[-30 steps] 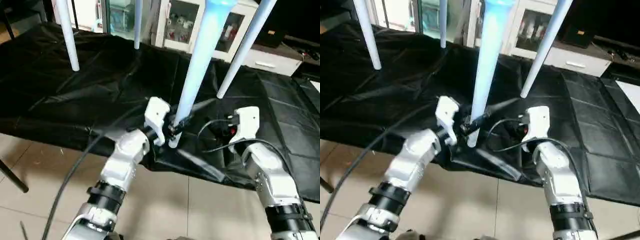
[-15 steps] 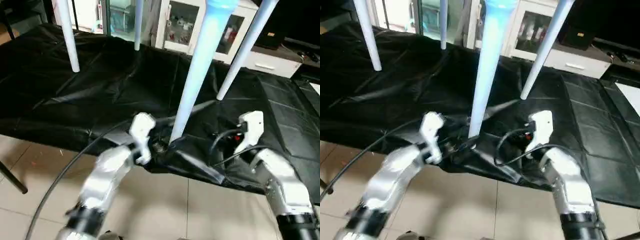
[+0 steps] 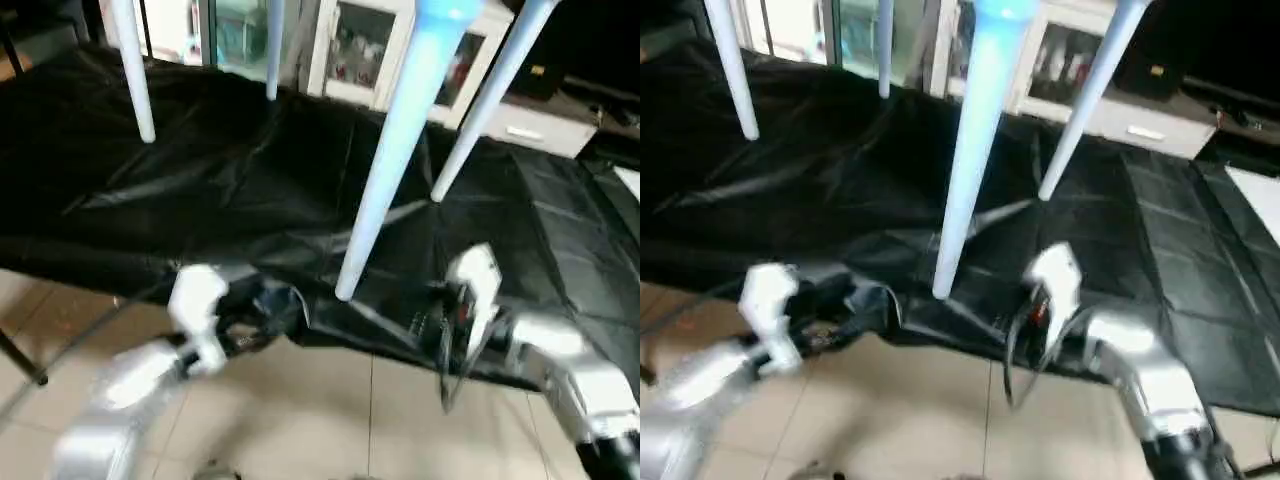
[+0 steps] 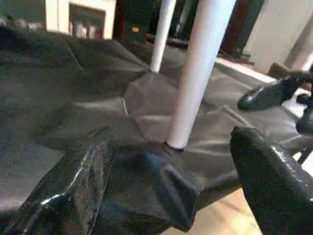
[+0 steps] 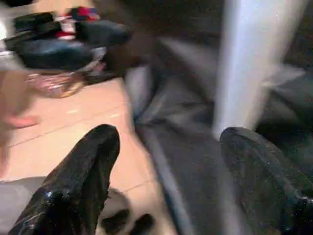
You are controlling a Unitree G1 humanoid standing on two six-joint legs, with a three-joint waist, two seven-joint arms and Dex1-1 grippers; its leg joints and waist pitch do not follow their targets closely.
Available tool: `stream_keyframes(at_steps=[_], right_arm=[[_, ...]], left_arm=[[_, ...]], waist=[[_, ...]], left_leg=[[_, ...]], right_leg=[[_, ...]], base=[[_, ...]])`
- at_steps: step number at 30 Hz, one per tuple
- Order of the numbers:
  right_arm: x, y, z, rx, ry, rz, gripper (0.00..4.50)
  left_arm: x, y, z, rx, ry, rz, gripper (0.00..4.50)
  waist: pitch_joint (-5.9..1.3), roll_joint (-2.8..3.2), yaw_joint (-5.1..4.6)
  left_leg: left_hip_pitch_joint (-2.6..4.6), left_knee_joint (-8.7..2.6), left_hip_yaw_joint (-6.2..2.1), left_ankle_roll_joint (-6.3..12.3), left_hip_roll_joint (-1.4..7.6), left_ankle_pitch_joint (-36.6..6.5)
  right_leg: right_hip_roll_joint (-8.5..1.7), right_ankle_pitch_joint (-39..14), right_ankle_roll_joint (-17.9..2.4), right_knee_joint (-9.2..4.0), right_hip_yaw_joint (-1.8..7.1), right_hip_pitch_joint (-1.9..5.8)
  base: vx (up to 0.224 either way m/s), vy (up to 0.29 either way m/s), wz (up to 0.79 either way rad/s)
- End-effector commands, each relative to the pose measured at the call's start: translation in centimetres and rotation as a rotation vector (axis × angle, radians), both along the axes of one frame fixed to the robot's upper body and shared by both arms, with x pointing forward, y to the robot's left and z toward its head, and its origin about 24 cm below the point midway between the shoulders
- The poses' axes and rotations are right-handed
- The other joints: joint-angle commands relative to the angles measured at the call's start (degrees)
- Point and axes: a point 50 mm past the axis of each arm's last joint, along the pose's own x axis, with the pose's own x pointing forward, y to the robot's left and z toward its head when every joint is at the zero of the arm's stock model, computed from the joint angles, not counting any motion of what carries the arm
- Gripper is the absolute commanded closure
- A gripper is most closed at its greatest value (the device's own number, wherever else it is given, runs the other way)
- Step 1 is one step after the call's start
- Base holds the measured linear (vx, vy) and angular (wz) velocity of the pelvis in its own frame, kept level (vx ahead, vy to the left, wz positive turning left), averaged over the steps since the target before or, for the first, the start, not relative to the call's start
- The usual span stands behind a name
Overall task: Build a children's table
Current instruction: Flip table
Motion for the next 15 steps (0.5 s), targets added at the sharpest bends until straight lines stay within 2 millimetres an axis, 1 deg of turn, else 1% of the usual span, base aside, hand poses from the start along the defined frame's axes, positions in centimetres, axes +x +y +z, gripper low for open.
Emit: stream_keyframes(at_steps=[1,2,3,4,5,6,7,8,9,10,11,12,13,14,15], right_arm=[[0.5,1.3,0.8,0.027,-0.013,0.043,0.86],[0.7,1.9,0.8,0.035,-0.018,0.047,0.86],[0.7,1.9,0.8,0.035,-0.018,0.047,0.86],[1.0,2.4,0.6,0.039,-0.019,0.036,0.86],[1.9,3.8,0.3,0.034,-0.026,0.009,0.86],[1.9,3.8,0.3,0.034,-0.026,0.009,0.86],[2.4,4.7,0.2,0.037,-0.021,0.006,0.86],[2.6,5.0,0.1,0.035,-0.020,0.005,0.86],[3.1,6.1,0.0,0.031,-0.015,0.008,0.86],[3.2,6.5,0.0,0.030,-0.013,0.013,0.86],[3.4,7.0,-0.1,0.030,-0.011,0.010,0.86],[3.8,7.7,-0.3,0.026,-0.008,0.001,0.86],[3.9,8.0,-0.4,0.022,-0.007,-0.005,0.86],[4.0,8.1,-0.4,0.021,-0.008,-0.008,0.86],[4.1,8.3,-0.5,0.018,-0.010,-0.015,0.86]], left_arm=[[-0.6,0.5,0.6,0.004,-0.005,0.024,0.41],[-0.7,0.8,0.7,0.005,-0.006,0.040,0.41],[-0.7,0.8,0.7,0.005,-0.006,0.040,0.41],[-0.7,0.9,0.8,0.003,-0.007,0.050,0.41],[-0.7,1.1,1.0,0.002,-0.009,0.062,0.41],[-0.7,1.1,1.0,0.002,-0.009,0.062,0.41],[-0.8,1.2,1.1,0.004,-0.006,0.063,0.41],[-0.8,1.2,1.1,0.005,-0.005,0.062,0.41],[-0.8,1.2,1.2,0.010,-0.003,0.058,0.41],[-0.8,1.2,1.2,0.015,-0.003,0.054,0.41],[-0.8,1.2,1.3,0.017,-0.006,0.050,0.41],[-0.8,1.2,1.4,0.018,-0.012,0.043,0.41],[-0.8,1.2,1.5,0.018,-0.015,0.040,0.41],[-0.8,1.2,1.5,0.017,-0.016,0.039,0.41],[-0.8,1.2,1.6,0.016,-0.019,0.035,0.41]], waist=[[-1.84,0.58,-0.58],[-1.87,0.62,-0.67],[-1.81,0.70,-0.91],[-1.82,0.74,-1.00],[-1.85,1.10,-1.37],[-1.84,0.90,-1.60],[-1.90,1.07,-1.75],[-1.80,1.14,-1.79],[-1.79,1.27,-1.93],[-1.77,1.48,-2.00],[-1.79,1.31,-1.82],[-1.79,1.31,-1.82],[-1.75,1.52,-2.02],[-1.80,1.58,-1.89],[-1.78,1.68,-1.69]], left_leg=[[1.41,-6.54,-2.36,-2.87,3.69,-22.9],[1.46,-6.55,-2.40,-3.13,3.61,-23.5],[1.48,-6.59,-2.61,-3.65,3.58,-24.3],[1.53,-6.62,-2.69,-3.94,3.60,-24.7],[1.73,-6.59,-2.85,-4.73,3.49,-26.2],[1.75,-6.59,-2.90,-5.00,3.43,-26.7],[1.68,-6.69,-3.08,-5.44,3.54,-27.3],[1.83,-6.73,-3.08,-5.58,3.53,-27.7],[2.05,-6.69,-3.01,-5.76,3.49,-28.5],[2.06,-6.81,-3.03,-6.05,3.47,-29.0],[2.09,-6.92,-2.93,-6.13,3.55,-29.0],[2.09,-6.92,-2.93,-6.13,3.55,-29.0],[2.13,-6.92,-2.94,-6.40,3.45,-29.9],[2.09,-6.96,-2.96,-6.58,3.52,-29.7],[2.34,-7.01,-2.79,-6.78,3.61,-29.6]], right_leg=[[-4.89,-32.0,-5.3,-5.63,2.30,0.83],[-4.96,-33.0,-5.0,-5.80,2.27,0.81],[-5.06,-34.3,-4.4,-6.00,2.19,0.77],[-5.08,-34.6,-4.1,-6.11,2.14,0.78],[-5.07,-34.2,-4.5,-6.03,2.08,0.35],[-5.03,-34.4,-4.5,-6.18,1.98,0.33],[-5.15,-33.9,-4.5,-6.06,1.95,0.59],[-5.08,-33.6,-4.7,-6.08,1.96,0.40],[-4.96,-32.9,-5.1,-6.02,1.99,0.15],[-4.82,-32.0,-5.3,-5.89,1.96,0.21],[-4.81,-31.2,-5.2,-5.88,2.05,0.34],[-4.81,-31.2,-5.2,-5.88,2.05,0.34],[-4.90,-31.6,-5.7,-5.80,2.06,0.16],[-4.95,-31.3,-5.6,-5.77,2.08,0.34],[-4.80,-30.0,-5.6,-5.65,2.18,0.04]], base=[[0.000,0.000,0.00],[0.000,0.000,0.00],[0.000,0.000,0.00],[0.000,0.000,0.00],[0.000,0.000,0.00],[0.000,0.000,0.00],[0.000,0.000,0.00],[0.000,0.000,0.00],[0.000,0.000,0.00],[0.000,0.000,0.00],[0.000,0.000,0.00],[0.000,0.000,0.00],[0.000,0.000,0.00],[0.000,0.000,0.00],[0.000,0.000,0.00]])
